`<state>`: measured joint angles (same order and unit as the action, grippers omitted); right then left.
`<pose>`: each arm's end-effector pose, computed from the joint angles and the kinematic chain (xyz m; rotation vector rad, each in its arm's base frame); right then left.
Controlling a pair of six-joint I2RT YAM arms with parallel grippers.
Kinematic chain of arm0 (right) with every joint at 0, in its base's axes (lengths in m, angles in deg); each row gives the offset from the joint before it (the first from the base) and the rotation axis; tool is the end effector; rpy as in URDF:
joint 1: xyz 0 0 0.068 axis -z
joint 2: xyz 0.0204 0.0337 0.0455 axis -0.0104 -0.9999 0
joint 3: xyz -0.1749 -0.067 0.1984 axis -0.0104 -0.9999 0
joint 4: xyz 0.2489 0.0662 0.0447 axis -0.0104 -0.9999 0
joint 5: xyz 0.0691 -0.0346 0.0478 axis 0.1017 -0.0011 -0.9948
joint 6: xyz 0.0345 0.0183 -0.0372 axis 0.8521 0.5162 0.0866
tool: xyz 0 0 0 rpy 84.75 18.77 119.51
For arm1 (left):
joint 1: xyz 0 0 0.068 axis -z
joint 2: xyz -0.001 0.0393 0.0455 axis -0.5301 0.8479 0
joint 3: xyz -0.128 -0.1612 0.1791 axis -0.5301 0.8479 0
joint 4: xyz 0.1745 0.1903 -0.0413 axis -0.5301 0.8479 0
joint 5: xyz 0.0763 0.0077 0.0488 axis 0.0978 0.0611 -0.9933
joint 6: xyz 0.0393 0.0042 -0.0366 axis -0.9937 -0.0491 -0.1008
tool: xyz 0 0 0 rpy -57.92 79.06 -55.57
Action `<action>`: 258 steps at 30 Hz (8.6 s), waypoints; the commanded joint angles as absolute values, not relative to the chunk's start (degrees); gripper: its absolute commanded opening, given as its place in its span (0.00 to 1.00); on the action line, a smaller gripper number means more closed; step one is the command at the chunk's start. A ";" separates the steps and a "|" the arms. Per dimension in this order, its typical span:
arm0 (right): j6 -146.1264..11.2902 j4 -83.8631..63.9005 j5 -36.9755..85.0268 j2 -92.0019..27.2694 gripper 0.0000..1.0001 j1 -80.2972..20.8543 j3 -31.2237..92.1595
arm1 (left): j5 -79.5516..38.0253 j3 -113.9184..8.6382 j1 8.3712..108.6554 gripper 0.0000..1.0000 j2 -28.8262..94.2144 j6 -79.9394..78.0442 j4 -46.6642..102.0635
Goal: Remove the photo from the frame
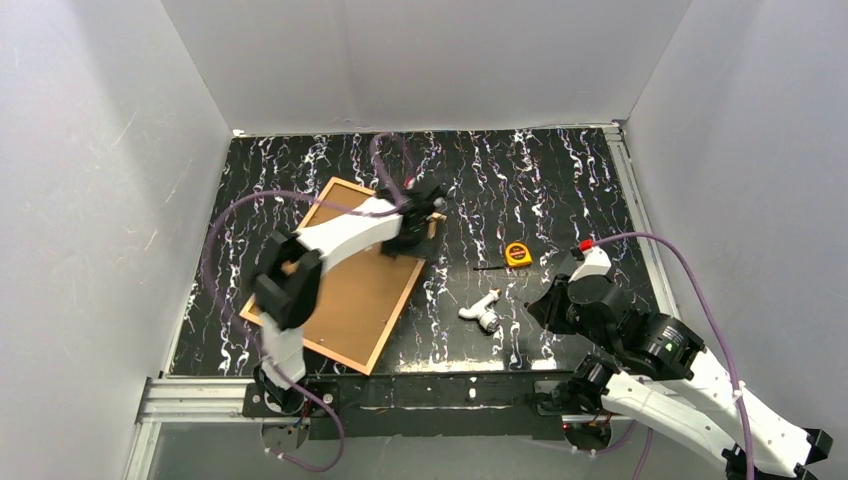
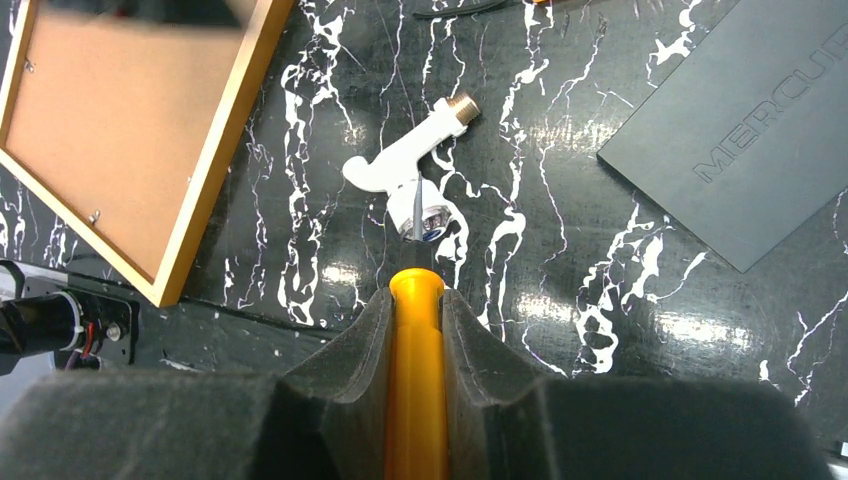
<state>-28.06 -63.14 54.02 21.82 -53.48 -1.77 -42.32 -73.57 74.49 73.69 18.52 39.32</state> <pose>0.0636 0.0616 0.2953 0.0866 2.2169 0.5498 0.3576 -0.3164 0.2494 0.0788 2.1676 -0.5040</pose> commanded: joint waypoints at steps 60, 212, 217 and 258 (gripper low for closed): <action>-28.87 -50.43 46.43 13.00 0.01 -53.07 -5.61 | -56.83 -34.72 95.65 0.00 48.33 45.34 42.60; -28.20 -54.14 67.41 -54.07 0.01 -73.57 34.93 | -26.96 -6.58 63.48 0.51 11.74 25.93 44.43; -29.60 -52.53 69.26 -54.78 0.01 -73.00 35.14 | -27.04 -6.36 63.48 0.51 11.66 25.86 44.58; -27.95 -51.31 63.56 -52.47 0.01 -73.47 30.00 | -26.58 -7.65 61.81 0.24 17.49 26.68 39.63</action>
